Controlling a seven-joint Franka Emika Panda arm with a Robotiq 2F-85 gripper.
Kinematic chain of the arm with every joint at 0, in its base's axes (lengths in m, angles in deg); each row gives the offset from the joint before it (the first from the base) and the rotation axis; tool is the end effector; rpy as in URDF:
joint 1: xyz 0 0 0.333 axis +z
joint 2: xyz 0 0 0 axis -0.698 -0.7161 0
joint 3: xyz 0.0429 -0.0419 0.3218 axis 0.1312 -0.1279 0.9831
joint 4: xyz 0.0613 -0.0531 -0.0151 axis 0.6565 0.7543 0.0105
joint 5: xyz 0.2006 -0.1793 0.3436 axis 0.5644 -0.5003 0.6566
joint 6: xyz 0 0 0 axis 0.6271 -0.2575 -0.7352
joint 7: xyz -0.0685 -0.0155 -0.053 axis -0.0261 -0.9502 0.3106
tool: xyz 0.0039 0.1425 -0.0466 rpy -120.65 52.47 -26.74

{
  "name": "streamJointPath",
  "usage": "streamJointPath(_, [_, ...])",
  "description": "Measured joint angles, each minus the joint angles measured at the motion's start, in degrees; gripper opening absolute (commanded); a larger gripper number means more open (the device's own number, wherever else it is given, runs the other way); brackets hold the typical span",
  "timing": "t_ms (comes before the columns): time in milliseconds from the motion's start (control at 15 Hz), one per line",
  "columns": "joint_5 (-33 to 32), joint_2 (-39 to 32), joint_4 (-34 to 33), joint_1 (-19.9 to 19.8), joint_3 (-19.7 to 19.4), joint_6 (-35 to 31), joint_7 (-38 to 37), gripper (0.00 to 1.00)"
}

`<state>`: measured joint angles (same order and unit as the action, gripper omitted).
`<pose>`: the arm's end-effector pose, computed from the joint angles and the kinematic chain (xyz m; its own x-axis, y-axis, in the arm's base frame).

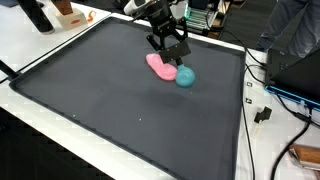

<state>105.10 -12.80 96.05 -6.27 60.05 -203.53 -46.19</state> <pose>0.5473 0.1454 0.2047 0.9049 0.2918 0.3097 0.4119 -0.7832 -0.4657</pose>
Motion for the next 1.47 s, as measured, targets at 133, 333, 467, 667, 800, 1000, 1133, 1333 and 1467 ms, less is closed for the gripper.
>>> streamJointPath(133, [0.00,1.74,0.00,0.96,-0.01,0.00,-1.75,0.35])
streamJointPath(333, [-0.06,5.42,0.01,2.85,-0.07,0.03,-5.56,0.35])
streamJointPath(467, [-0.09,8.16,0.03,3.61,0.22,0.12,-8.60,0.35])
streamJointPath(667, [-0.15,12.56,0.13,4.40,0.42,0.94,-13.94,0.35])
streamJointPath(800, [-0.44,15.90,0.28,4.73,0.40,2.39,-18.82,0.35])
streamJointPath(1000, [-1.53,21.66,0.43,4.91,0.39,5.51,-27.65,0.35])
streamJointPath(1133, [-3.49,25.81,0.37,11.52,-6.36,8.36,-34.54,0.35])
streamJointPath(1333, [-9.48,30.61,0.07,17.09,-11.79,12.48,-46.81,0.35])
streamJointPath(1467, [-14.27,32.50,-0.63,18.75,-13.22,16.26,-54.36,0.35])
